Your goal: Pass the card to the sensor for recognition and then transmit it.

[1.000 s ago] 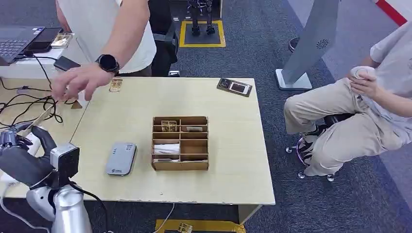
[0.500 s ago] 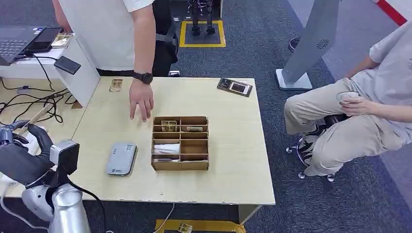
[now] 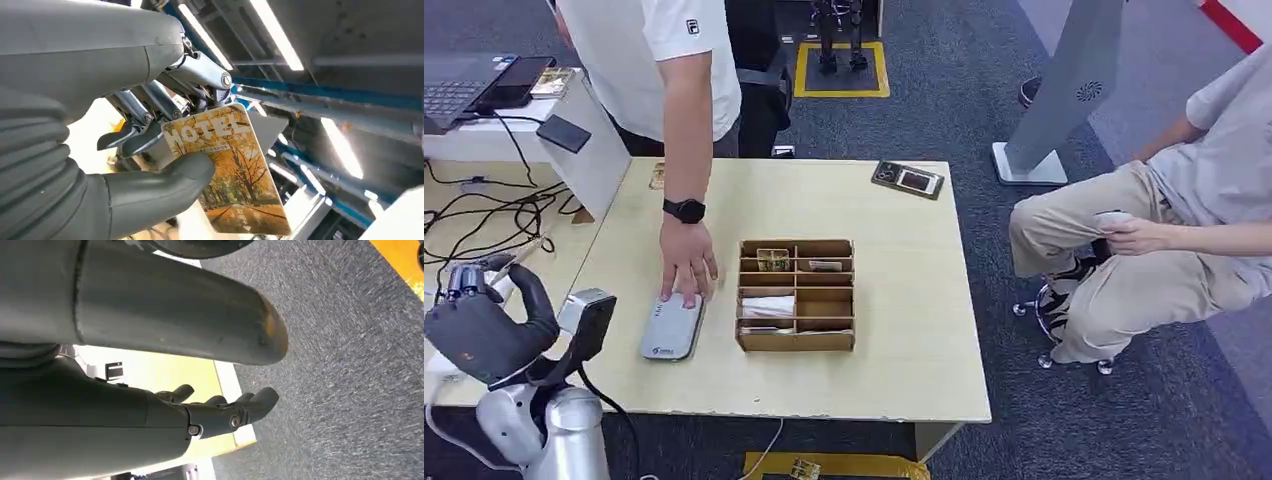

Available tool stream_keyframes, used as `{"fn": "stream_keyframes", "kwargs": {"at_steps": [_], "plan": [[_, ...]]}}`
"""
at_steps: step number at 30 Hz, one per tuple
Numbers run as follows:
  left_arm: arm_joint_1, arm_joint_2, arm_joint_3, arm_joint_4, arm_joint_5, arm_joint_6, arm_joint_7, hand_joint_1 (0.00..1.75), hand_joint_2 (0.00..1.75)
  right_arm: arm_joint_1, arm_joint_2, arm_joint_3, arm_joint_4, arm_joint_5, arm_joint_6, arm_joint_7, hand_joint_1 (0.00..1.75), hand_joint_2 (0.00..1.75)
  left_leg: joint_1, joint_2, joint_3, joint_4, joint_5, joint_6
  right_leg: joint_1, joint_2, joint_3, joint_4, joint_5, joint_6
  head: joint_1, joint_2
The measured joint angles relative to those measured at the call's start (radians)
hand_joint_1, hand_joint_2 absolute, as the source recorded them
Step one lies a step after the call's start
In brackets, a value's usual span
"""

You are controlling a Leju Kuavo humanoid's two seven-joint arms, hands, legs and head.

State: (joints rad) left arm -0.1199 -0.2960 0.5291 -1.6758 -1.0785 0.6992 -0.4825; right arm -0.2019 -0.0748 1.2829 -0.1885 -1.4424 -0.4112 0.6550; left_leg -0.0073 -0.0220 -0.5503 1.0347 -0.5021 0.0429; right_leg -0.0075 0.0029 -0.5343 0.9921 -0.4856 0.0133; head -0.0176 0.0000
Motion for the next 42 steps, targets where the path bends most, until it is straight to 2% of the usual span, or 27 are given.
{"fn": "stream_keyframes", "kwargs": {"at_steps": [11,14,20,30,34,37,42], "plan": [[0.018,0.001,0.003,0.126,-0.088,0.0,0.059,1.75,1.75,0.001,-0.004,-0.006,0.0,0.0,-0.012,0.006,0.0,0.0,0.0,0.0,0.0,0.0,0.0,0.0,0.0,0.0,0.0,0.0,0.0,0.0,0.001,0.0],[0.021,0.001,0.003,0.169,-0.088,0.001,0.056,1.75,1.75,0.001,-0.004,-0.01,0.0,0.0,-0.01,0.006,0.0,0.0,0.0,0.0,0.0,0.0,0.0,0.0,0.0,0.0,0.0,0.0,0.0,0.0,0.0,0.0],[0.026,0.001,0.002,0.244,-0.077,0.001,0.094,1.75,1.75,0.001,-0.004,-0.016,0.0,0.0,-0.008,0.006,0.0,0.0,0.0,0.0,0.0,0.0,0.0,0.0,0.0,0.0,0.0,0.0,0.0,0.0,0.0,0.0],[0.027,0.001,-0.001,0.267,-0.076,0.001,0.095,1.75,1.75,0.001,-0.004,-0.018,0.0,0.0,-0.008,0.003,0.0,0.0,0.0,0.0,0.0,0.0,0.0,0.0,0.0,0.0,0.0,0.0,0.0,0.0,0.0,0.0],[0.007,0.001,0.003,0.39,-0.14,0.002,0.073,1.75,1.75,-0.016,-0.001,-0.029,-0.005,0.0,0.009,-0.029,0.0,0.0,0.0,0.0,0.0,0.0,0.0,0.0,0.0,0.0,0.0,0.0,0.0,0.0,0.0,0.0],[-0.026,-0.003,0.024,0.428,-0.161,0.002,0.066,1.75,1.75,-0.026,0.005,-0.03,-0.009,0.0,0.012,-0.035,0.0,0.0,0.0,0.0,0.0,0.0,0.0,0.0,0.0,0.0,0.0,0.0,0.0,0.0,0.0,0.0],[-0.067,-0.011,0.065,0.454,-0.184,0.002,0.018,1.75,1.75,-0.03,0.009,-0.031,-0.013,0.0,0.008,-0.034,0.0,0.0,0.0,0.0,0.001,0.0,0.0,0.0,0.0,0.0,0.0,0.0,0.0,0.0,0.001,0.0]]}}
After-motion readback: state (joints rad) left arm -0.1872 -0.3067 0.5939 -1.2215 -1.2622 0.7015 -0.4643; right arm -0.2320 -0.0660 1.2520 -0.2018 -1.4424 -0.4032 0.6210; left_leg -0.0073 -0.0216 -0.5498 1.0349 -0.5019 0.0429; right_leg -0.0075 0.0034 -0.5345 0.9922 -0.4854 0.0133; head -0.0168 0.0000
